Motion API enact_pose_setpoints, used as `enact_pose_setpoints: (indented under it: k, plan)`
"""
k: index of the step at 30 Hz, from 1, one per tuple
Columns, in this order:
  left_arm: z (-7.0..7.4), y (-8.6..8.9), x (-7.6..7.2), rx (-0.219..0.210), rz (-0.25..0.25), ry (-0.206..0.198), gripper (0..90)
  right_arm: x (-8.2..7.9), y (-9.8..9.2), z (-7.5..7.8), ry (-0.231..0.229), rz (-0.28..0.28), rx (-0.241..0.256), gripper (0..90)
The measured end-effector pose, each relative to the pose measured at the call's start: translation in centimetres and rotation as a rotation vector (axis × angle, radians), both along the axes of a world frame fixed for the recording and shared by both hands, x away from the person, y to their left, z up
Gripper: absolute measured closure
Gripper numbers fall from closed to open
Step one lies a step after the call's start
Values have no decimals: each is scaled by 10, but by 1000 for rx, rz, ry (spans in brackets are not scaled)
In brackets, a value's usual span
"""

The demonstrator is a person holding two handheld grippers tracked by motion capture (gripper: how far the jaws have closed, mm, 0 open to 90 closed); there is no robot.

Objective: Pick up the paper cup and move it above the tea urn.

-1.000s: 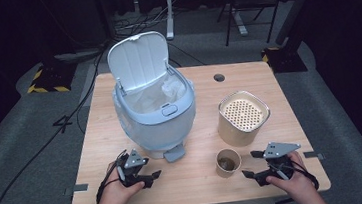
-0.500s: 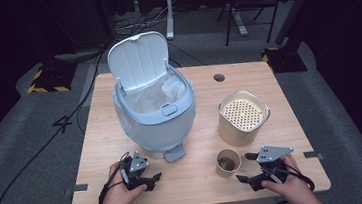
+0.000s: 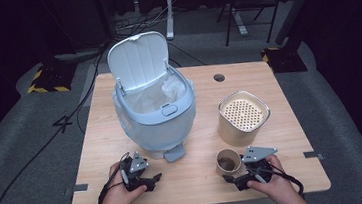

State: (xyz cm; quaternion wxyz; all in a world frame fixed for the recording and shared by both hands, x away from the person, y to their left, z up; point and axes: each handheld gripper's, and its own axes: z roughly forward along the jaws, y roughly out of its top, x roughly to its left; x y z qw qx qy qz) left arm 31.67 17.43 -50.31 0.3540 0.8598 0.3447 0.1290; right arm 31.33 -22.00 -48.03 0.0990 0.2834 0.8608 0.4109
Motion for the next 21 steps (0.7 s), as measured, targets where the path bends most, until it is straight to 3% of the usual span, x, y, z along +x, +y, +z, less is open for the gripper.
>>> enact_pose_setpoints:
  k: [4,6,11,21]
  plan:
    - [0,-2,1,0,9,1,232,1,6,-3,-6,-8,20,190]
    - [0,-2,1,0,8,2,232,2,7,-5,-35,-29,72,212]
    - [0,-2,0,1,8,0,233,4,8,-6,-63,-31,116,229]
    - [0,-2,-1,5,5,-3,233,4,7,-5,-83,-17,121,261]
